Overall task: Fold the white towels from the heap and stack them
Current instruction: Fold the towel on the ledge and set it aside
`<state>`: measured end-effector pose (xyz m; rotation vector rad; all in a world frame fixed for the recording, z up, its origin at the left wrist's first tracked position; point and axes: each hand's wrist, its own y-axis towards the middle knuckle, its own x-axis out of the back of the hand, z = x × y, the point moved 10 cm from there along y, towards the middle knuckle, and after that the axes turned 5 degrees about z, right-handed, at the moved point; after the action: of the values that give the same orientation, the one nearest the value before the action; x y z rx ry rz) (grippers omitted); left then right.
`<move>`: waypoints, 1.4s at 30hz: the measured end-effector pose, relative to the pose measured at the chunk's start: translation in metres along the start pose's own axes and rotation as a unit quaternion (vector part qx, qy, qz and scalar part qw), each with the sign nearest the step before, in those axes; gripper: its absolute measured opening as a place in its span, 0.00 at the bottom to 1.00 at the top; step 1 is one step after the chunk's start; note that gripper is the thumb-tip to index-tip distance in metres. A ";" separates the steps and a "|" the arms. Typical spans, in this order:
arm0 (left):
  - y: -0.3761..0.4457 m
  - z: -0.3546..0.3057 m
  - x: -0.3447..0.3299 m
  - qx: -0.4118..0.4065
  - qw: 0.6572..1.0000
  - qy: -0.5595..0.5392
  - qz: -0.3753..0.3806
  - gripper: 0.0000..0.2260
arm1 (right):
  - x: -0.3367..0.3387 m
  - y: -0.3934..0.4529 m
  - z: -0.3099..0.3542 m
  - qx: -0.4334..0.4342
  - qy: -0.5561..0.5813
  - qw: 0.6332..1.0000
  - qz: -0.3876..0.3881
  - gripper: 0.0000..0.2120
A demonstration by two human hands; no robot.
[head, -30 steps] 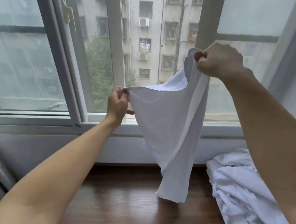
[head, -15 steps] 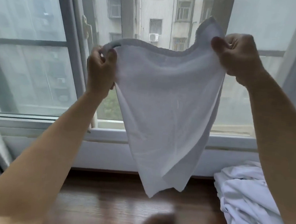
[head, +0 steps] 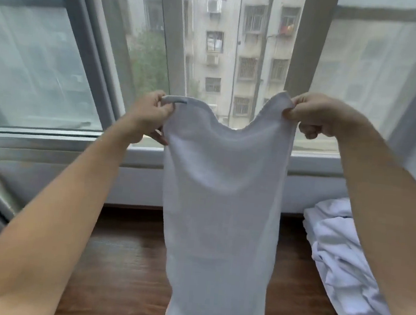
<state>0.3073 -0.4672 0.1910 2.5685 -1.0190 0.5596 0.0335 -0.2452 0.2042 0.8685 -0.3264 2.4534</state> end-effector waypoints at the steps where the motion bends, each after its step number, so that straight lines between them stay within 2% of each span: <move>1: 0.006 0.025 -0.012 0.021 1.000 -0.012 0.002 0.08 | -0.016 0.011 -0.022 -0.020 -0.001 1.000 0.005 0.10; 3: 0.017 0.072 -0.032 0.052 0.998 -0.021 -0.006 0.05 | -0.049 0.030 -0.063 -0.055 0.035 0.998 0.016 0.14; 7: 0.028 0.146 -0.068 0.079 0.997 -0.004 0.005 0.08 | -0.102 0.055 -0.129 -0.086 0.111 0.990 -0.005 0.15; 10: 0.025 0.190 -0.085 0.087 0.996 -0.004 0.013 0.10 | -0.130 0.066 -0.172 -0.091 0.112 0.989 -0.030 0.10; 13: 0.012 0.224 -0.095 0.073 0.997 0.010 0.002 0.07 | -0.146 0.065 -0.203 -0.060 0.081 0.993 -0.060 0.07; 17: -0.020 0.256 -0.125 0.054 0.996 0.069 0.022 0.05 | -0.169 0.049 -0.236 -0.030 0.008 0.997 -0.072 0.13; 19: -0.039 0.279 -0.141 0.066 0.991 0.112 0.031 0.04 | -0.184 0.039 -0.251 -0.023 -0.044 0.996 -0.070 0.12; 21: -0.061 0.311 -0.159 0.120 0.982 0.128 0.073 0.05 | -0.205 0.027 -0.274 -0.085 -0.045 0.995 -0.032 0.10; 24: -0.104 0.348 -0.197 0.221 0.957 0.061 0.176 0.09 | -0.253 -0.001 -0.311 -0.209 -0.021 0.972 0.108 0.07; 25: -0.122 0.357 -0.211 0.254 0.944 0.039 0.207 0.09 | -0.268 -0.014 -0.315 -0.225 -0.006 0.963 0.149 0.08; 27: -0.157 0.371 -0.230 0.299 0.926 0.033 0.229 0.08 | -0.293 -0.037 -0.325 -0.238 0.011 0.955 0.174 0.11; 31: -0.198 0.391 -0.248 0.302 0.914 0.190 0.193 0.08 | -0.329 -0.086 -0.364 -0.254 -0.133 0.951 0.115 0.12; 33: -0.207 0.390 -0.251 0.336 0.894 0.245 0.168 0.06 | -0.347 -0.113 -0.375 -0.308 -0.142 0.936 0.094 0.10; 35: -0.213 0.389 -0.256 0.374 0.885 0.232 0.154 0.04 | -0.357 -0.128 -0.376 -0.353 -0.147 0.921 0.071 0.09; 38: -0.221 0.389 -0.265 0.396 0.881 0.205 0.157 0.02 | -0.367 -0.125 -0.374 -0.360 -0.106 0.926 0.051 0.11; 42: -0.218 0.385 -0.265 0.336 0.916 0.193 0.100 0.05 | -0.373 -0.111 -0.376 -0.337 -0.017 0.941 0.018 0.11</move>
<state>0.3752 -0.3276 -0.3006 2.7123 -1.0805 1.6493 0.1468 -0.1526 -0.3171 0.5953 -1.1179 2.1170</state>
